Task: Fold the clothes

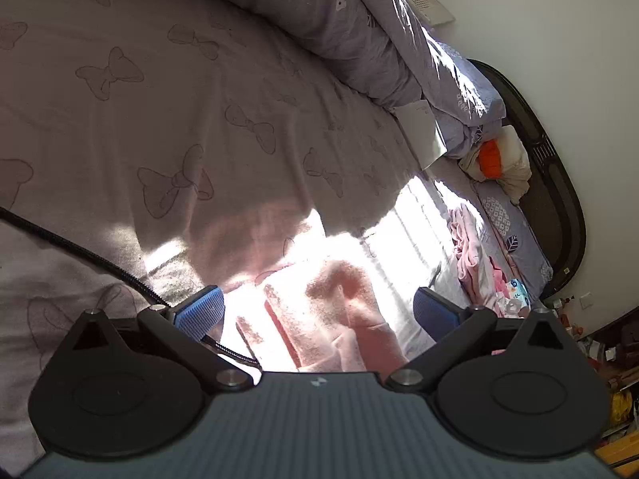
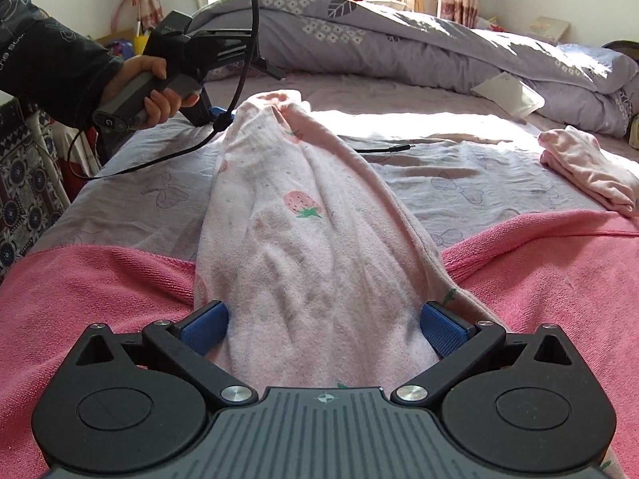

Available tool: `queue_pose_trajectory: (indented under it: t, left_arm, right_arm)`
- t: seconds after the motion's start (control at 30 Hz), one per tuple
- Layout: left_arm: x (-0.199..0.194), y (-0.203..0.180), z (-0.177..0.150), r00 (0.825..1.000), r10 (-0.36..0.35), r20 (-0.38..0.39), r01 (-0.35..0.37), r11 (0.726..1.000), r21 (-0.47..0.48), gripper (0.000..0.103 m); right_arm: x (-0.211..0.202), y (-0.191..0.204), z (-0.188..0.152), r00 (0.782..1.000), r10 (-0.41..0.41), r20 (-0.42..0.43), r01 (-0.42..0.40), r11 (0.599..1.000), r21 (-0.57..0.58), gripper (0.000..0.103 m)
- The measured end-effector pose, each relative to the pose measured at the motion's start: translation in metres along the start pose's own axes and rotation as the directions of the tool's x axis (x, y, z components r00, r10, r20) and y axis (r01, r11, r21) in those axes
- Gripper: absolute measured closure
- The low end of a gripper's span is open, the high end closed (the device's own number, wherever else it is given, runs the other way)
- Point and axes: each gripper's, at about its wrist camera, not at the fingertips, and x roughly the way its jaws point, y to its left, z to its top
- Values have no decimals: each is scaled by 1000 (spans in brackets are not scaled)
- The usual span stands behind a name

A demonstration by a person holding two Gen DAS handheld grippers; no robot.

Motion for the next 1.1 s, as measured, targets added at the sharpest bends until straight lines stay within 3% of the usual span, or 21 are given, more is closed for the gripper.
queue_pose_trajectory:
  t: [0.07,0.13,0.27,0.4,0.47,0.57,0.63,0.8,0.9,0.97,1.03,1.1]
  left_arm:
    - [2,-1,-3,1000,-12,9,12,1000,-4,11]
    - [2,1,-8,999,15,33,-16,1000,5,24]
    - [2,-11,-23,996,62,70,-71,988,137,21]
    - [2,-20,-25,991,109,76,-120,980,156,25]
    - [0,-22,-25,981,172,89,-183,973,142,45]
    - [-1,-31,-30,969,227,97,-243,947,208,56]
    - [-2,-38,-33,966,239,95,-255,939,229,70]
    - [-16,-50,-28,973,207,104,-223,961,167,78]
    - [-30,-70,-24,974,179,138,-205,955,213,78]
    - [-42,-88,-23,976,144,161,-181,951,249,78]
    - [-58,-111,-26,977,100,187,-152,945,291,78]
    - [-75,-138,-33,976,50,213,-122,931,344,78]
  right_arm:
    - [0,0,0,1000,-2,-2,2,1000,1,0]
    - [0,0,0,1000,-1,-3,1,1000,1,0]
    - [0,1,0,1000,-4,-4,4,1000,1,0]
    - [0,1,1,1000,-9,-7,9,1000,6,0]
    - [0,3,3,1000,-22,-17,22,1000,18,0]
    - [2,11,9,996,-69,-51,72,996,51,0]
    - [3,17,13,992,-100,-74,105,992,73,0]
    - [8,25,27,969,-188,-161,226,937,267,0]
    - [6,28,37,953,-207,-222,269,915,300,0]
    - [-10,29,39,959,-206,-193,265,893,364,0]
    - [-41,34,33,970,-213,-114,242,865,441,0]
    - [-75,41,23,960,-266,-81,272,833,482,0]
